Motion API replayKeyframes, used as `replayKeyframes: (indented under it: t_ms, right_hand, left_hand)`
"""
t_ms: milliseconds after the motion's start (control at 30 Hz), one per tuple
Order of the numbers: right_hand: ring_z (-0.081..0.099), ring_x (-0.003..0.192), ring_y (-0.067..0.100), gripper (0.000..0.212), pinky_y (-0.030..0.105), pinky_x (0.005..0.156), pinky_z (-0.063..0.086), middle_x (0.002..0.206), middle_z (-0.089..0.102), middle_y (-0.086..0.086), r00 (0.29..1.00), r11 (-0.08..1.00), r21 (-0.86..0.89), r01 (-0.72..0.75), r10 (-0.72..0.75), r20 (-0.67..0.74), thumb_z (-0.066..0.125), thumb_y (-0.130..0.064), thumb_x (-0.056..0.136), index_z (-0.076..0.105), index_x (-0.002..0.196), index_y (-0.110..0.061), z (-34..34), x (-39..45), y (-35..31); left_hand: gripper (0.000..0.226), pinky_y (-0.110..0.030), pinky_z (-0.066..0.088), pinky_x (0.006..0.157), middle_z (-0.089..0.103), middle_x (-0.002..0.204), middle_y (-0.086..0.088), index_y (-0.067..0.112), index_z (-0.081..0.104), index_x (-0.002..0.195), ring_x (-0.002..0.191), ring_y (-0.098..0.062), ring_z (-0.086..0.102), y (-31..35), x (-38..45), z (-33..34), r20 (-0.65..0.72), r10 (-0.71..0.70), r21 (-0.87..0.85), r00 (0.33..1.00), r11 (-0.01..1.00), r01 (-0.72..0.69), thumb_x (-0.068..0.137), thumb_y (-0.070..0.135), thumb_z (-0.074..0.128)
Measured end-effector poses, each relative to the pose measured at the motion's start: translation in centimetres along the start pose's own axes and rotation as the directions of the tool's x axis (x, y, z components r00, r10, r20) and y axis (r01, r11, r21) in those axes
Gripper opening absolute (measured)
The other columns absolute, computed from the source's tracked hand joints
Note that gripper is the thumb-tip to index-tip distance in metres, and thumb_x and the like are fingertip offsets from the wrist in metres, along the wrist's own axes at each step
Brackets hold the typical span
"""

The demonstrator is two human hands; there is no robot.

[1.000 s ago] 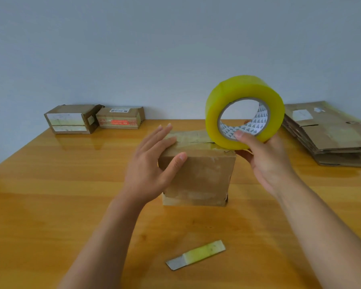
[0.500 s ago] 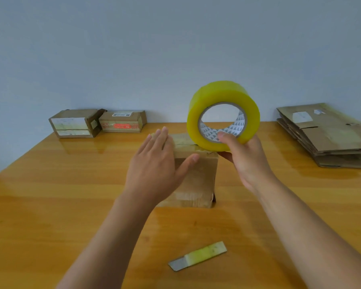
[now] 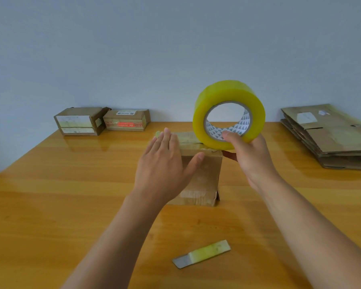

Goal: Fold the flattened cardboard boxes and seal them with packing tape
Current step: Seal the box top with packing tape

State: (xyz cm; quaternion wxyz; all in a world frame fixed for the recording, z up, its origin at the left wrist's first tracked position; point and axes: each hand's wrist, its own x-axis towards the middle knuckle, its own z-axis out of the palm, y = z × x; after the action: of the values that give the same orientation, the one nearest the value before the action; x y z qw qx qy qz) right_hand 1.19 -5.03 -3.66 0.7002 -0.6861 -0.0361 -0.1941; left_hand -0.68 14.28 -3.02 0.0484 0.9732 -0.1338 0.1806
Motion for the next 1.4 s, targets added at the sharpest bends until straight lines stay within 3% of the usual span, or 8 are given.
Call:
replayKeyframes:
  t_ms: [233,467,633,800,967,1100,1267,1400]
  right_hand:
    - [0.066,0.093,-0.003,0.031,0.007,0.062,0.048,0.109,0.071,-0.005,1.000,0.999,-0.041,0.023,-0.023,0.002,0.066,-0.016,0.092,0.063,0.123,-0.019,-0.1,0.2,-0.2]
    - [0.067,0.102,0.009,0.031,0.038,0.079,0.061,0.108,0.072,-0.007,1.000,0.995,-0.097,-0.028,0.028,0.000,0.070,-0.027,0.088,0.065,0.118,-0.027,-0.2,0.7,0.3]
    - [0.065,0.103,0.008,0.037,0.029,0.075,0.055,0.108,0.070,-0.009,1.000,0.988,-0.157,-0.016,0.016,0.001,0.070,-0.030,0.083,0.063,0.119,-0.029,-0.1,1.0,-0.1]
    - [0.066,0.102,0.014,0.032,0.040,0.074,0.062,0.107,0.071,-0.006,0.998,0.986,-0.157,-0.061,0.060,-0.010,0.070,-0.028,0.083,0.064,0.115,-0.029,-0.1,1.0,-0.4]
    - [0.069,0.100,0.019,0.028,0.038,0.068,0.062,0.109,0.072,-0.001,0.996,0.994,-0.058,-0.094,0.094,0.009,0.067,-0.021,0.088,0.065,0.116,-0.027,-0.1,0.7,-0.6]
    - [0.069,0.102,0.019,0.028,0.047,0.076,0.062,0.109,0.072,-0.002,0.995,0.993,-0.067,-0.096,0.098,0.030,0.068,-0.023,0.087,0.065,0.114,-0.030,-0.3,0.7,-0.7]
    - [0.072,0.094,0.021,0.026,0.032,0.063,0.059,0.107,0.073,0.002,0.990,0.991,-0.018,-0.131,0.131,0.046,0.065,-0.019,0.092,0.064,0.117,-0.022,-0.2,0.7,-0.6]
    - [0.072,0.093,0.020,0.026,0.031,0.063,0.059,0.108,0.073,0.003,0.992,0.992,-0.025,-0.123,0.124,0.038,0.065,-0.019,0.093,0.063,0.119,-0.019,-0.2,0.5,-0.5]
  left_hand:
    - [0.097,-0.035,0.003,0.123,0.013,0.165,-0.014,0.010,0.015,0.157,0.153,-0.023,0.007,0.6,0.2,-0.2,0.046,0.001,0.055,0.999,0.998,-0.003,0.087,0.076,0.001]
    - [0.096,-0.032,0.006,0.122,0.009,0.165,-0.012,0.006,0.007,0.157,0.153,-0.019,0.008,1.3,0.4,-0.6,0.057,0.019,0.023,0.998,1.000,-0.020,0.092,0.076,0.014]
    - [0.093,-0.033,0.007,0.122,0.013,0.165,-0.011,0.009,0.014,0.157,0.153,-0.020,0.008,1.2,0.5,-0.3,0.053,0.042,0.038,0.998,0.998,-0.044,0.092,0.075,0.011]
    - [0.093,-0.034,0.011,0.122,0.018,0.164,-0.009,0.010,0.019,0.157,0.153,-0.019,0.012,0.8,1.0,-0.2,0.056,0.073,0.041,0.996,0.996,-0.076,0.092,0.076,0.012]
    - [0.093,-0.048,0.011,0.123,0.018,0.164,-0.014,0.023,0.020,0.157,0.153,-0.029,0.011,0.9,1.0,0.0,0.083,0.069,0.094,0.994,0.993,-0.077,0.085,0.079,0.004]
    - [0.090,-0.047,0.009,0.122,0.012,0.162,-0.024,0.039,0.019,0.156,0.151,-0.040,0.007,0.8,0.9,-0.3,0.103,0.014,0.077,0.995,0.997,-0.022,0.080,0.086,0.008]
    - [0.114,-0.042,0.005,0.124,0.007,0.163,-0.024,0.009,0.002,0.158,0.153,-0.033,0.004,1.3,0.3,-0.1,0.053,-0.115,0.057,0.992,0.992,0.112,0.078,0.090,0.013]
    - [0.124,-0.039,0.003,0.123,0.014,0.163,-0.021,-0.002,0.013,0.155,0.153,-0.029,0.009,1.2,-0.4,0.2,-0.015,-0.162,0.040,0.987,0.986,0.163,0.074,0.092,0.011]
